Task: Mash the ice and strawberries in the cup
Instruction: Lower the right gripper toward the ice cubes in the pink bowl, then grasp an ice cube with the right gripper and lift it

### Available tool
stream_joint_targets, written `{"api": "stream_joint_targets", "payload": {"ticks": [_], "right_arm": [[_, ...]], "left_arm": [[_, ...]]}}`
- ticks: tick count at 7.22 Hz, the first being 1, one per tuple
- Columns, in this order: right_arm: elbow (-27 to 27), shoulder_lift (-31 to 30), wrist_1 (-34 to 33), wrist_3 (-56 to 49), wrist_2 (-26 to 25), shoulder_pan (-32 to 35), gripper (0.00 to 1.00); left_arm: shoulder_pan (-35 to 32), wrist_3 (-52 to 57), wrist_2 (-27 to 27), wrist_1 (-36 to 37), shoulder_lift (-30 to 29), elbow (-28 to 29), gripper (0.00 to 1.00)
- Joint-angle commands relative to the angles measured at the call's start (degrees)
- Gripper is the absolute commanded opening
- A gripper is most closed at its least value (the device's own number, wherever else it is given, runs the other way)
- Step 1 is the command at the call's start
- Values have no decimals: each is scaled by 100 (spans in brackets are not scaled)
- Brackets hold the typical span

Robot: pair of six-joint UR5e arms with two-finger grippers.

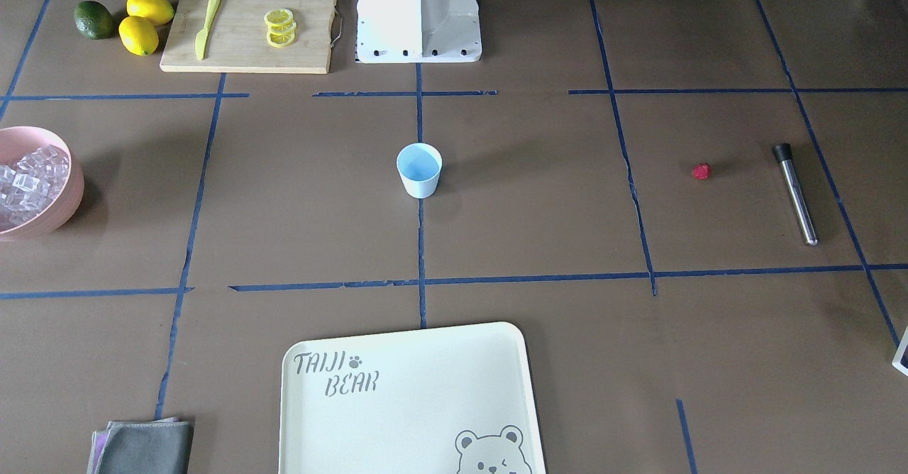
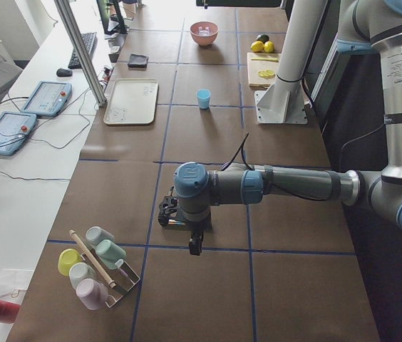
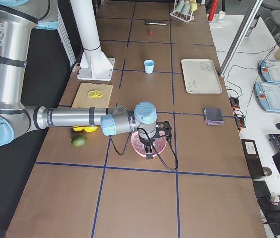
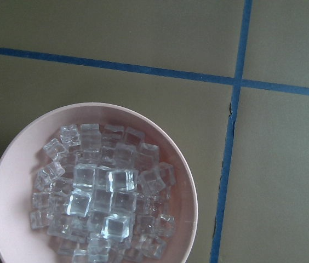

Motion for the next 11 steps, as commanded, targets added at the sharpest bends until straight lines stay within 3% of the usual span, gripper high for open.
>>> {"api": "stream_joint_targets", "payload": {"ticks": [1, 2, 5, 7, 11], "right_arm": [[62, -51, 579, 871, -322, -657, 100], [53, -77, 748, 998, -742, -1017, 100], [18, -95, 767, 981, -1253, -1581, 100], [-105, -95, 767, 937, -1387, -1723, 98], [-131, -86, 759, 937, -1502, -1978, 85]], "left_arm": [[0, 0, 0, 3, 18, -10, 100], [0, 0, 0, 3, 18, -1, 100], [0, 0, 0, -14, 18, 8, 100], [0, 0, 0, -23, 18, 17, 100], [9, 0, 0, -23, 18, 17, 100]]}}
